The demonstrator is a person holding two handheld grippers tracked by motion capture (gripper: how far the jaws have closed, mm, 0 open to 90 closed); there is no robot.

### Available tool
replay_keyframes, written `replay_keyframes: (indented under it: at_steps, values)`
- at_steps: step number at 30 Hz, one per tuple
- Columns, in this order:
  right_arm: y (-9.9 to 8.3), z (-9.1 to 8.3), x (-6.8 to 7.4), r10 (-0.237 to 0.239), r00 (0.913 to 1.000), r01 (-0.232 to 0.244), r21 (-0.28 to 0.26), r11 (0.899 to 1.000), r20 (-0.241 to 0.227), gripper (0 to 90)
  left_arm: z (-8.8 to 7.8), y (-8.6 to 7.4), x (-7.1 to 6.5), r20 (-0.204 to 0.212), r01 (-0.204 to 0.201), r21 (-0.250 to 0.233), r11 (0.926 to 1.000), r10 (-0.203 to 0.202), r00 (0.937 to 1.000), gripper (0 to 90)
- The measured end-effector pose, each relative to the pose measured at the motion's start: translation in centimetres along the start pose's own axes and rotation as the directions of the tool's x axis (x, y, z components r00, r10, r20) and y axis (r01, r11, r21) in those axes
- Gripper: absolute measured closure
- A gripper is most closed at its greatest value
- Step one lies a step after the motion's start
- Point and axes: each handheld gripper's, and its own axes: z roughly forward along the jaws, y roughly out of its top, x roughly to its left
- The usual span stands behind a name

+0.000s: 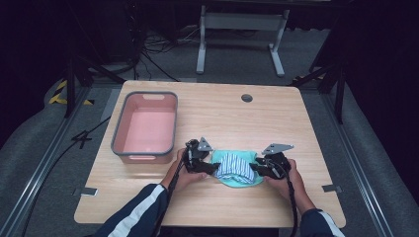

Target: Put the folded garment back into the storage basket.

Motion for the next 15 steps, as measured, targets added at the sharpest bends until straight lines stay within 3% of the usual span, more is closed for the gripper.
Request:
replay_keyframes:
  at_steps: [2, 4, 8, 13, 15]
  values:
    - [0.0, 0.0, 0.0, -0.004, 0.9999, 0.004, 0.0, 1.0, -0.01, 72.7, -0.1, 0.1, -0.1, 0.015, -0.009, 0.009, 0.9999, 0.008, 0.9998, 50.0]
    - [0.0, 0.0, 0.0, 0.0, 0.9999, 0.0, 0.0, 1.0, -0.016, 74.5, -0.1, 0.2, -0.1, 0.038, -0.016, 0.009, 0.9998, 0.015, 0.9992, 54.3]
    - [0.0, -0.1, 0.4, 0.01, 0.9999, -0.01, 0.004, 1.0, 0.008, 78.9, 0.0, 0.2, -0.1, 0.097, -0.013, 0.006, 0.9999, 0.012, 0.9952, 70.9]
    - [0.1, -0.1, 1.0, -0.008, 0.9992, 0.007, 0.013, 1.0, 0.04, 81.6, 0.0, 0.2, 0.0, 0.122, -0.006, 0.006, 1.0, 0.005, 0.9925, 80.2]
    - [0.1, -0.2, 1.0, -0.005, 0.9992, 0.005, 0.01, 1.0, 0.038, 81.8, 0.0, 0.3, -0.3, 0.108, -0.012, 0.007, 0.9999, 0.011, 0.994, 81.1]
